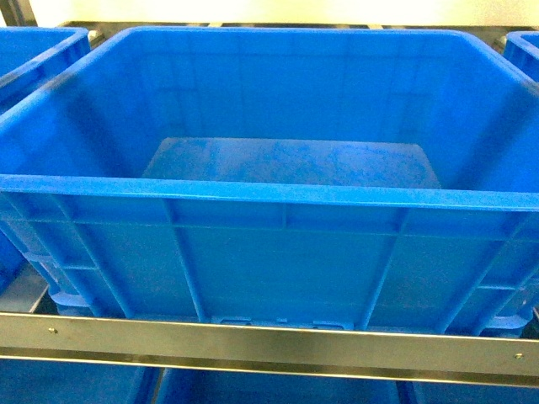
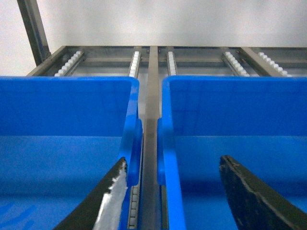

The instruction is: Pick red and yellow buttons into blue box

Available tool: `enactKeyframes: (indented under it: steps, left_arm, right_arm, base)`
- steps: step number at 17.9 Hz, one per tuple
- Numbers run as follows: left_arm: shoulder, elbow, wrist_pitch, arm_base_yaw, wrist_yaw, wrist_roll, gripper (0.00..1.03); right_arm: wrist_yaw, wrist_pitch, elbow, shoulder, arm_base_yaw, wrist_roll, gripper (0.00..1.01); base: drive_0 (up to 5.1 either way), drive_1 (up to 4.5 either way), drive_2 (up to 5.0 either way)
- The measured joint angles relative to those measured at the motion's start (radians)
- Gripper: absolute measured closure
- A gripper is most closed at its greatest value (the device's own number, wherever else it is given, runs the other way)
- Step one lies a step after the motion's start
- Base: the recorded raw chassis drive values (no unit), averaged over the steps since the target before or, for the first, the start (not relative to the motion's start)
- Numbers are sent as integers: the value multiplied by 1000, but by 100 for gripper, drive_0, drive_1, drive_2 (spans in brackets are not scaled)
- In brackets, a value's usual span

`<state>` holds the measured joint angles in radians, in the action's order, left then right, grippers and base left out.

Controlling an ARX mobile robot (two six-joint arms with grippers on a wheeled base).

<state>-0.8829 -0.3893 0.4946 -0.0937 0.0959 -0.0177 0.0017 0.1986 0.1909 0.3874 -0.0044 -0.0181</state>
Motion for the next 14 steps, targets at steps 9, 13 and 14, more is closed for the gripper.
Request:
enactKeyframes:
  steps: [9, 13, 14]
  left_arm:
    - [244, 254, 3, 92, -96, 3, 101]
    - [356, 311, -53, 92, -96, 3, 101]
    - [380, 320, -69, 92, -96, 3, 101]
  right_arm:
    - [-2, -29, -122, -145, 4, 4, 99]
    - [-2, -54, -144, -198, 4, 4, 99]
    - [-2, -87, -146, -219, 4, 4, 99]
  base:
    - [0, 0, 0]
    - [0, 0, 0]
    - [0, 0, 0]
